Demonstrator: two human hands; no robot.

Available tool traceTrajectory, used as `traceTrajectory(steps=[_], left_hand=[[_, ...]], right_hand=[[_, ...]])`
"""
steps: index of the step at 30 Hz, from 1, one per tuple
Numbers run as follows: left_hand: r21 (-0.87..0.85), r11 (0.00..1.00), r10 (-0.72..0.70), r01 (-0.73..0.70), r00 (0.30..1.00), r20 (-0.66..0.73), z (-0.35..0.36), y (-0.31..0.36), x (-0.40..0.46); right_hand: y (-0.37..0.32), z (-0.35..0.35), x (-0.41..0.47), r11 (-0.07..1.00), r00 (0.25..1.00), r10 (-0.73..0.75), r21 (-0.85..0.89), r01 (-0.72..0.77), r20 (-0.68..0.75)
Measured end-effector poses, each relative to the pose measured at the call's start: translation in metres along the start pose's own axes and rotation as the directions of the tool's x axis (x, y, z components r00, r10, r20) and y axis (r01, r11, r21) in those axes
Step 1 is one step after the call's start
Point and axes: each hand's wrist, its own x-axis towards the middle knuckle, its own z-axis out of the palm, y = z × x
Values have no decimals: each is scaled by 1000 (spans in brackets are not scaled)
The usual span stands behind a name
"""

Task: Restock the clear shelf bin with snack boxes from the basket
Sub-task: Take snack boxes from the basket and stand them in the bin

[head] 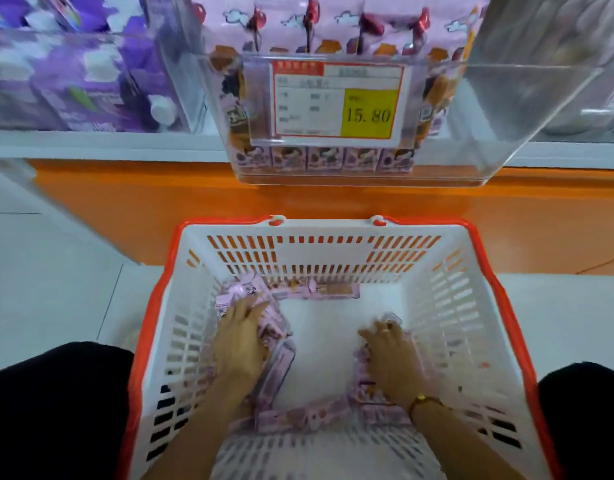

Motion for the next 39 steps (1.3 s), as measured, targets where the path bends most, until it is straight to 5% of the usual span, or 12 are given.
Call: traceTrajectory(steps=[3, 7, 13, 17, 19, 20, 22, 24, 27, 31, 36, 39], left_hand=[[252, 947, 167, -200, 975, 145, 5, 2, 17], [331, 891, 235, -311, 940, 249, 7, -9, 27], [477, 798, 262, -367, 926, 274, 11, 0, 41], [192, 952, 227, -239, 970, 84, 10, 11, 29], [-142, 983, 119, -117, 993, 5, 1, 24, 21], [-393, 920, 32, -14, 999, 41, -7, 31, 18], [-775, 597, -60, 207, 975, 214, -22, 48, 11], [-875, 354, -95, 331, 943, 319, -39, 61, 8], [-914, 137, -2, 381, 923, 384, -67, 76, 4], [-909, 217, 229, 355, 887, 401, -114, 100, -5], [-934, 291, 383, 209, 869, 314, -176, 131, -22], [-968, 248, 445, 21, 885, 133, -220, 152, -36]], right_hand=[[1, 10, 3, 982, 957, -21, 174, 74, -288], [7, 8, 27, 823, 976, 196, 556, -113, -92], [15, 15, 41, 966, 997, -41, 257, 22, 67], [11, 9, 39, 918, 984, 71, 376, -129, 165], [6, -5, 40, 707, 953, 100, 653, -270, 286], [4, -17, 41, 562, 928, 92, 750, -348, 361], [3, -44, 43, 316, 854, 6, 809, -495, 520], [9, -77, 44, 206, 794, -119, 797, -567, 596], [17, -133, 43, 452, 755, -230, 755, -476, 614], [17, -205, 24, 812, 785, -258, 567, -139, 563], [22, -298, -47, 775, 862, -428, 601, 195, 272], [26, -343, -83, 669, 924, -376, 669, 324, -72]])
